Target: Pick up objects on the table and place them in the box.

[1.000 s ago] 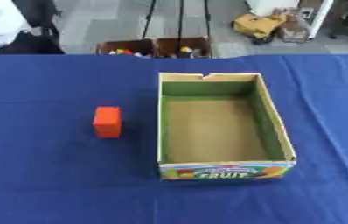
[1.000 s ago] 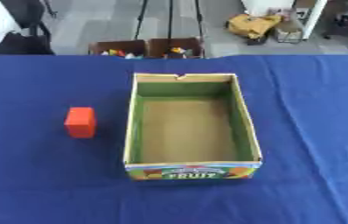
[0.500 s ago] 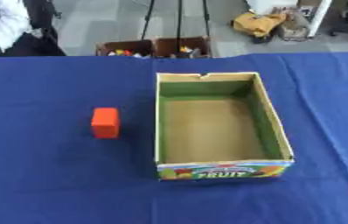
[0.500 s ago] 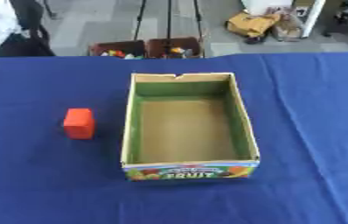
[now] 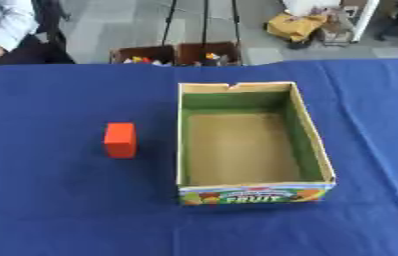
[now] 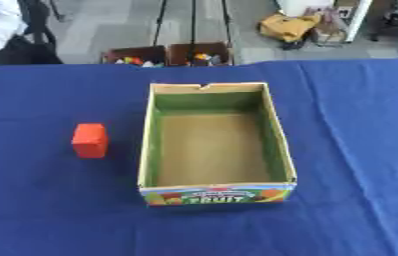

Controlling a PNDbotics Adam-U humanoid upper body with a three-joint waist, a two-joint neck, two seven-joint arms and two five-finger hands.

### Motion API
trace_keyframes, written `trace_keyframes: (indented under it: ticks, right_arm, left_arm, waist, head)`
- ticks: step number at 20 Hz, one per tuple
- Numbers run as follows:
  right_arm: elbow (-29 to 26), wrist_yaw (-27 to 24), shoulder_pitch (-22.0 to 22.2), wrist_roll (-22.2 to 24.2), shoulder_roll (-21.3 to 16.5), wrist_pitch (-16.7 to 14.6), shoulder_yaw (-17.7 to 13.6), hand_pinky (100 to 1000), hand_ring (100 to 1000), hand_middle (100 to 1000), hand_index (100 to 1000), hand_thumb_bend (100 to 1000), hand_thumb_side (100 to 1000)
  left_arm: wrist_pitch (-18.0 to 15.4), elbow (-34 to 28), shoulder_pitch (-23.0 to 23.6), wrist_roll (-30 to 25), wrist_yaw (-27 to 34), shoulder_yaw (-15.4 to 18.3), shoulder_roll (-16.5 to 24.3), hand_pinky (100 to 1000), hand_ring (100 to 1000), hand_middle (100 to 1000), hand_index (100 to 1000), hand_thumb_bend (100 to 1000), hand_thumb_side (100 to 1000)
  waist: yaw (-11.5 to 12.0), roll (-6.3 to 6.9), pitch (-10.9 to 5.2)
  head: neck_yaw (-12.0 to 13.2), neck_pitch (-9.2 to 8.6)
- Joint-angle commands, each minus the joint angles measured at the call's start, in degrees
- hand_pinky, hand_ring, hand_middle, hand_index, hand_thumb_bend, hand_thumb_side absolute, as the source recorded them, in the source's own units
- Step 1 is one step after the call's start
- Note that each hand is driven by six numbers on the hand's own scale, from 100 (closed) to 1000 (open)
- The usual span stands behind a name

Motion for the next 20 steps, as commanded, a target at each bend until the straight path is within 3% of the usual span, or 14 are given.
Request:
trace_keyframes:
  ticks: [1,11,20]
  right_arm:
    - [-0.98,-0.55,-0.38,0.46,-1.65,-0.07,0.07,771,756,776,786,100,672]
    - [-0.98,-1.73,-0.71,1.87,-1.32,-0.06,0.95,772,756,776,786,100,666]
    - [-0.98,-2.5,-0.86,2.76,-0.86,0.11,1.28,774,757,778,787,100,649]
  left_arm:
    - [-0.38,1.67,-2.25,-8.87,-0.62,-1.1,4.16,647,792,858,978,100,818]
    - [-3.55,16.5,-13.33,-27.0,-0.09,-8.17,6.29,699,848,888,1000,100,803]
    - [-0.12,27.79,-20.57,-33.07,1.06,-12.18,3.53,684,842,879,998,100,804]
  waist:
    - [-0.31,0.94,-1.84]
    - [-2.32,1.57,-2.15]
    - [-3.3,2.14,-2.21]
  head:
    - [0.67,0.37]
    - [1.64,0.43]
    - [2.47,0.15]
